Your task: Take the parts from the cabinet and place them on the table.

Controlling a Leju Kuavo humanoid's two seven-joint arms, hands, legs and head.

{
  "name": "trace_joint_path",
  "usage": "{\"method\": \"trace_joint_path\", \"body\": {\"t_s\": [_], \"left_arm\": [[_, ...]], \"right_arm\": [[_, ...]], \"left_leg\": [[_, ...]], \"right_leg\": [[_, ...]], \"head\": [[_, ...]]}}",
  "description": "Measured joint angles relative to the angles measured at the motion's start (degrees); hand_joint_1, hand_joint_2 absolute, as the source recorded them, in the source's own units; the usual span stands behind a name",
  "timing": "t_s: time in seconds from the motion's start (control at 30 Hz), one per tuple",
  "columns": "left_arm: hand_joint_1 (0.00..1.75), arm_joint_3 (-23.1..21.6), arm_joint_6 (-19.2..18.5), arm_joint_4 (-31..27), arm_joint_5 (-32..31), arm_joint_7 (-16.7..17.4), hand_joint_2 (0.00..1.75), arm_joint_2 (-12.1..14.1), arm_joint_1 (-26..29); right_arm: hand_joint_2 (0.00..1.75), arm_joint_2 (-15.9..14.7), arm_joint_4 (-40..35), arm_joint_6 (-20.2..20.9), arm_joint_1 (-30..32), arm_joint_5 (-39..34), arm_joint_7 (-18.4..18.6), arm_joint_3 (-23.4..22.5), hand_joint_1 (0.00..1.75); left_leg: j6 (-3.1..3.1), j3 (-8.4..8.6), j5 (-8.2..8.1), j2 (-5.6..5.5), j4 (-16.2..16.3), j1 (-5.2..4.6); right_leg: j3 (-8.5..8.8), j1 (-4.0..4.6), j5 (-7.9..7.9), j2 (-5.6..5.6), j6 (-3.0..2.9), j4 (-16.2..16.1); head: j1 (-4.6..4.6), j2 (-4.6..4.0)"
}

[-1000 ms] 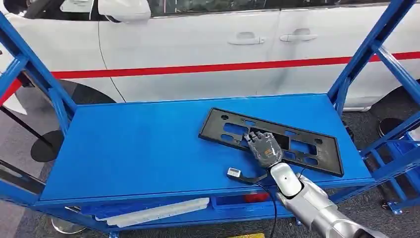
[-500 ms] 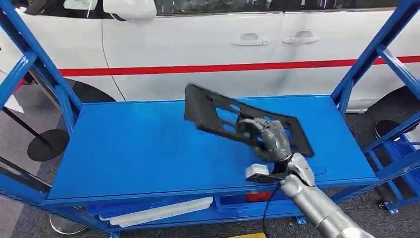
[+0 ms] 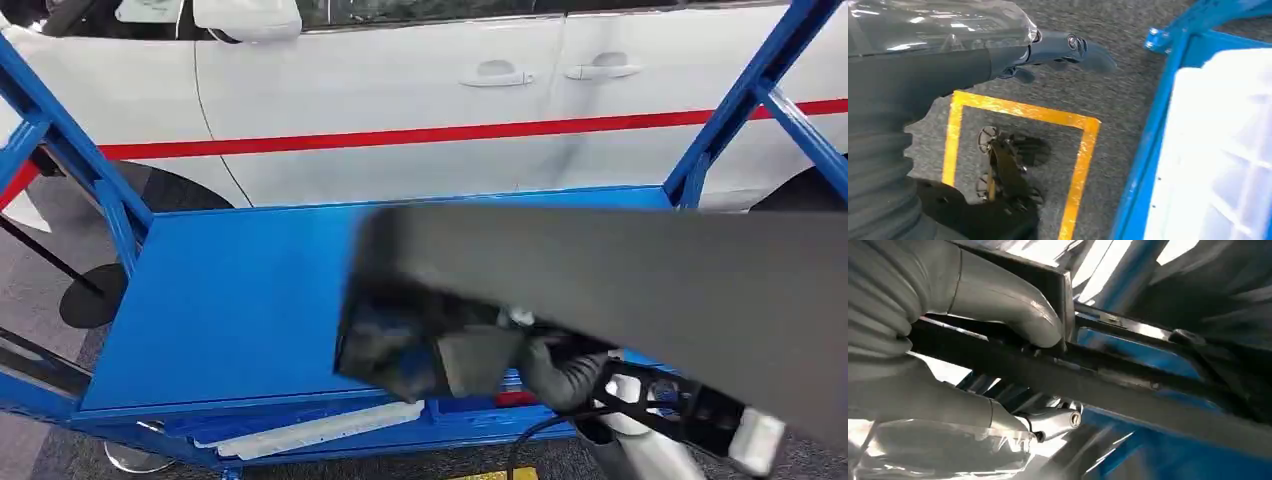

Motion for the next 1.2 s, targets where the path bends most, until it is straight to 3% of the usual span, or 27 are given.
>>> {"method": "trace_joint_path", "body": {"t_s": [0.03, 0.07, 0.13, 0.2, 0.27, 0.33, 0.37, 0.4, 0.47, 0.5, 0.53, 0.67, 0.7, 0.73, 0.8, 0.83, 0.87, 0.9, 0.93, 1.0, 1.03, 1.07, 1.17, 1.2], "left_arm": [[0.0, -0.06, 0.02, 0.0, 0.07, -0.02, 1.75, 0.0, -0.09], [0.0, -0.09, 0.11, 0.02, 0.18, 0.13, 1.75, 0.0, -0.01], [0.0, -0.11, 0.63, 0.02, 0.15, 0.81, 1.75, 0.0, 0.07], [0.0, -0.2, 1.05, 0.02, -0.06, 1.7, 1.75, 0.0, 0.0], [0.0, -0.22, 1.46, 0.0, -0.41, 2.69, 1.75, 0.13, 0.02], [0.0, -0.22, 1.51, 0.0, -0.5, 3.19, 1.75, 0.31, 0.13], [0.0, -0.22, 1.55, 0.0, -0.52, 3.24, 1.75, 0.33, 0.25], [0.0, -0.22, 1.55, 0.0, -0.52, 3.26, 1.75, 0.33, 0.34], [0.0, -0.22, 1.55, 0.02, -0.52, 3.3, 1.75, 0.33, 0.35], [0.0, -0.24, 1.62, 0.02, -0.59, 3.54, 1.75, 0.33, 0.32], [0.0, -0.24, 1.82, 0.02, -0.65, 3.98, 1.75, 0.31, 0.26], [0.0, -0.31, 3.37, 0.02, -1.31, 5.57, 1.75, 0.37, 0.34], [0.0, -0.35, 3.54, 0.0, -1.62, 5.57, 1.75, 0.68, 0.33], [0.0, -0.57, 3.61, 0.02, -1.95, 5.55, 1.75, 0.79, 0.33], [0.0, -1.23, 3.58, 0.0, -2.58, 5.46, 1.75, 0.87, 0.35], [0.0, -1.55, 3.52, 0.02, -2.95, 5.35, 1.75, 0.98, 0.41], [0.0, -1.73, 3.5, 0.0, -3.1, 5.22, 1.75, 1.09, 0.43], [0.0, -1.83, 3.43, 0.0, -3.32, 5.14, 1.75, 1.14, 0.49], [0.0, -1.95, 3.43, 0.0, -3.39, 5.14, 1.75, 1.29, 0.53], [0.0, -2.25, 3.43, 0.0, -3.45, 5.07, 1.75, 1.46, 0.46], [0.0, -2.56, 3.43, 0.0, -3.61, 5.09, 1.75, 1.64, 0.21], [0.0, -2.8, 3.43, 0.0, -3.63, 5.07, 1.75, 1.68, 0.25], [0.0, -2.99, 3.45, 0.02, -3.78, 5.18, 1.75, 1.68, 0.68], [0.0, -3.02, 3.5, 0.02, -3.78, 5.2, 1.75, 1.62, 0.71]], "right_arm": [[1.75, 1.91, -0.95, 4.02, 0.14, -2.91, 0.0, -1.78, 1.75], [1.75, 2.75, -1.01, 5.11, 0.1, -5.19, 0.0, -2.24, 1.75], [1.75, 3.47, -0.77, 5.84, 0.16, -9.59, 0.04, -2.05, 1.75], [1.75, 3.49, 0.1, 5.82, 0.1, -12.91, 0.06, -1.65, 1.75], [1.75, 3.47, 1.85, 6.2, -0.02, -15.5, 0.04, -0.75, 1.75], [1.75, 3.36, 3.62, 6.28, 0.02, -16.45, 0.04, 0.14, 1.75], [1.75, 3.34, 4.13, 6.31, 0.03, -16.56, 0.04, 0.27, 1.75], [1.75, 3.32, 4.56, 6.46, 0.02, -16.63, 0.04, 0.45, 1.75], [1.75, 3.32, 5.17, 6.46, -0.09, -16.76, 0.04, 0.77, 1.75], [1.75, 3.29, 5.35, 6.3, -0.31, -16.96, 0.04, 1.02, 1.75], [1.75, 3.23, 5.57, 5.71, -0.69, -17.24, 0.04, 1.28, 1.75], [1.75, 2.24, 6.84, 0.77, -2.52, -18.82, 0.33, 3.86, 1.75], [1.75, 2.07, 7.18, -0.81, -3.24, -19.03, 0.37, 4.62, 1.75], [1.75, 1.78, 7.43, -2.71, -3.84, -19.03, 0.35, 5.57, 1.75], [1.75, 0.76, 7.62, -6.31, -4.31, -18.77, 0.22, 7.6, 1.75], [1.75, 0.14, 7.73, -7.51, -4.29, -18.51, 0.15, 8.49, 1.75], [1.75, -0.42, 7.8, -8.25, -4.24, -18.22, 0.13, 9.17, 1.75], [1.75, -0.92, 7.8, -8.86, -4.2, -18.01, 0.11, 9.71, 1.75], [1.75, -1.27, 7.8, -9.17, -4.2, -17.94, 0.11, 10.11, 1.75], [1.75, -1.73, 7.77, -9.67, -4.22, -17.77, 0.09, 10.46, 1.75], [1.75, -2.04, 7.56, -10.22, -4.23, -17.44, 0.07, 10.83, 1.75], [1.75, -2.46, 7.51, -10.79, -4.29, -17.17, 0.04, 11.18, 1.75], [1.75, -2.87, 7.38, -11.82, -4.19, -15.6, 0.04, 12.12, 1.75], [1.75, -3.09, 7.1, -11.97, -4.18, -15.27, 0.04, 12.38, 1.75]], "left_leg": [[0.48, 0.08, 0.12, -0.15, -0.72, -0.42], [0.79, -0.23, 0.08, -0.17, -0.48, -0.43], [1.54, -0.24, 0.45, -0.2, -0.39, -0.58], [2.31, -0.2, 1.02, -0.14, -0.92, -0.22], [2.73, -0.7, 1.29, -0.13, -0.88, -0.28], [2.85, -1.42, 1.52, -0.13, -0.61, -0.43], [2.83, -1.73, 1.61, -0.15, -0.45, -0.48], [2.81, -1.9, 1.68, -0.2, -0.35, -0.51], [2.61, -1.96, 1.87, -0.5, -0.26, -0.59], [2.41, -1.98, 2.01, -0.55, -0.26, -0.6], [2.04, -2.33, 2.24, -0.59, -0.2, -0.93], [0.52, -2.89, 3.42, -0.61, -0.47, -0.84], [0.38, -3.24, 2.71, -0.61, 0.06, -0.64], [0.23, -4.14, 0.51, -0.59, 1.65, -0.75], [-0.08, -7.01, -5.74, -0.59, 10.37, -0.56], [-0.24, -8.11, -7.9, -0.58, 14.46, -0.56], [-0.34, -8.27, -8.75, -0.58, 16.65, -0.56], [-0.34, -7.08, -8.31, -0.57, 15.95, -0.56], [-0.22, -4.65, -7.01, -0.57, 12.82, -0.58], [0.24, 2.3, -3.85, -0.58, 2.71, -0.61], [0.83, 4.48, -4.67, -0.6, -1.8, -0.76], [1.19, 4.19, -3.57, -0.69, -1.53, -1.17], [2.06, 3.74, -2.7, -0.74, -1.13, -1.39], [2.56, 3.15, -1.37, -0.34, -1.77, -0.74]], "right_leg": [[-0.36, 0.34, -0.16, 0.01, 0.3, 0.65], [-0.46, 0.28, -0.01, -0.02, 0.56, 0.57], [-0.35, 0.22, 0.35, -0.03, 1.17, 0.47], [-0.67, -0.07, -0.98, 0.16, 1.68, 1.33], [-3.72, -0.18, -6.15, 0.26, 2.18, 8.93], [-7.39, -0.19, -9.52, 0.29, 2.35, 17.57], [-7.59, -0.19, -9.18, 0.3, 2.29, 18.39], [-6.29, -0.18, -7.58, 0.3, 2.15, 16.33], [-0.87, -0.13, -2.97, 0.42, 1.54, 6.74], [1.49, -0.04, -1.85, 0.65, 1.08, 2.21], [1.98, 0.47, -2.49, 0.84, 0.84, 0.91], [0.89, 0.48, -1.24, 0.87, -0.2, 0.8], [0.65, -0.15, -0.48, 0.48, -0.59, 0.23], [0.15, -0.07, -0.05, 0.47, -1.03, 0.14], [-1.13, 0.11, 0.86, 0.22, -1.39, 0.16], [-1.81, 0.24, 1.3, 0.09, -1.44, 0.21], [-2.53, 0.32, 1.79, 0.06, -1.42, 0.31], [-3.18, 0.39, 2.24, 0.05, -1.38, 0.38], [-3.78, 0.42, 2.68, 0.06, -1.28, 0.49], [-4.8, 0.44, 3.44, 0.11, -1.01, 0.86], [-5.17, 0.49, 3.88, 0.1, -0.7, 1.17], [-5.29, 0.62, 4.25, 0.05, -0.31, 1.2], [-5.24, 0.3, 5.62, 0.07, 0.64, 0.72], [-5.65, 0.3, 5.35, 0.34, 1.09, 1.01]], "head": [[0.0, 0.0], [0.0, 0.0], [0.0, 0.0], [0.0, 0.0], [0.0, 0.0], [0.0, 0.0], [0.0, 0.0], [0.0, 0.0], [0.0, 0.0], [0.0, 0.0], [0.0, 0.0], [0.0, 0.0], [0.0, 0.0], [-0.02, 0.0], [-0.02, 0.0], [-0.02, 0.0], [-0.02, 0.0], [-0.02, 0.0], [-0.02, 0.0], [-0.04, 0.0], [-0.04, 0.0], [0.0, 0.0], [-0.02, 0.0], [-0.02, 0.0]]}}
